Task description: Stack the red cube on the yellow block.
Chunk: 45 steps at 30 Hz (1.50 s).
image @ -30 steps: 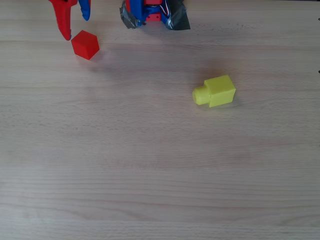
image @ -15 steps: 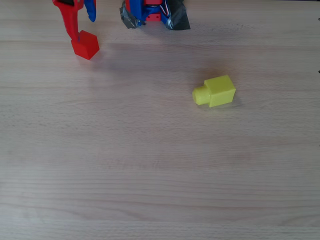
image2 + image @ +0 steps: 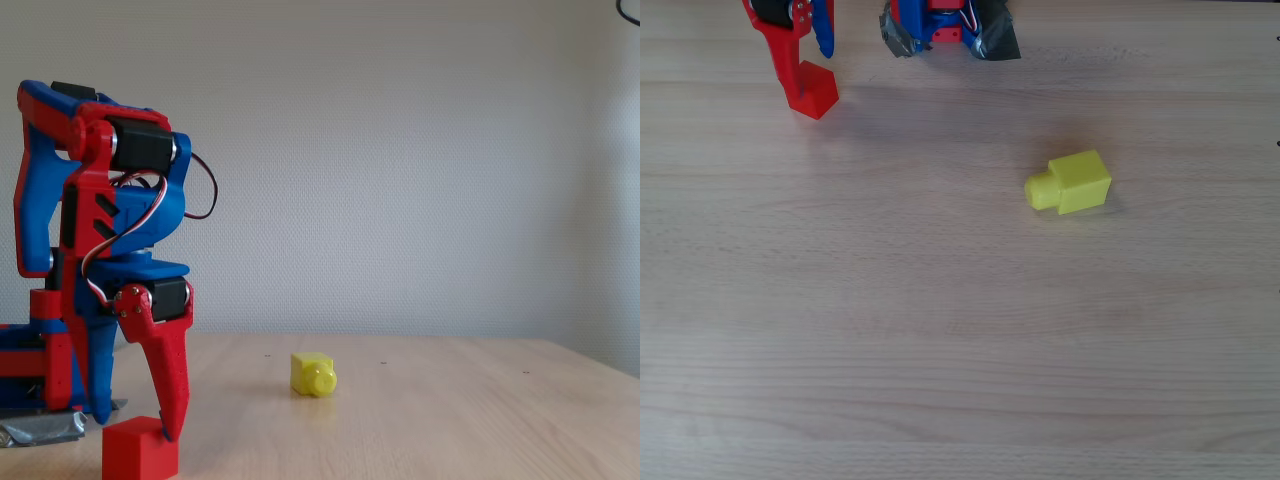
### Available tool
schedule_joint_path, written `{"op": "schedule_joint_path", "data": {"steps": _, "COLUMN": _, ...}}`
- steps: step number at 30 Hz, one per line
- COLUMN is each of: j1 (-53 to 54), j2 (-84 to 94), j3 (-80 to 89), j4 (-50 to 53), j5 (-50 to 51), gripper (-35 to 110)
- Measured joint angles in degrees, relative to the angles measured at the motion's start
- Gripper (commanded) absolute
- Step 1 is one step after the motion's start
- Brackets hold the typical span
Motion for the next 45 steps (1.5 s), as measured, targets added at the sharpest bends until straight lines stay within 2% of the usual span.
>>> {"op": "schedule_joint_path", "data": {"steps": 7, "j1": 0.1, "j2": -0.8, "j3": 2.7, "j4": -3.5, "j5": -0.4, "gripper": 27}}
{"op": "schedule_joint_path", "data": {"steps": 14, "j1": 0.1, "j2": -2.0, "j3": 2.9, "j4": -6.2, "j5": 0.5, "gripper": 16}}
{"op": "schedule_joint_path", "data": {"steps": 22, "j1": -2.9, "j2": -2.0, "j3": 2.9, "j4": -8.4, "j5": 4.0, "gripper": 10}}
{"op": "schedule_joint_path", "data": {"steps": 26, "j1": -6.1, "j2": -1.8, "j3": 2.7, "j4": -7.6, "j5": 9.0, "gripper": 9}}
{"op": "schedule_joint_path", "data": {"steps": 30, "j1": -13.5, "j2": 1.6, "j3": -1.3, "j4": -3.5, "j5": 15.6, "gripper": 10}}
{"op": "schedule_joint_path", "data": {"steps": 36, "j1": -30.3, "j2": 3.4, "j3": -11.4, "j4": 2.6, "j5": 26.8, "gripper": 9}}
{"op": "schedule_joint_path", "data": {"steps": 42, "j1": -48.9, "j2": 3.6, "j3": -19.1, "j4": 6.2, "j5": 33.0, "gripper": 9}}
{"op": "schedule_joint_path", "data": {"steps": 45, "j1": -54.7, "j2": 3.6, "j3": -21.5, "j4": 6.2, "j5": 34.5, "gripper": 9}}
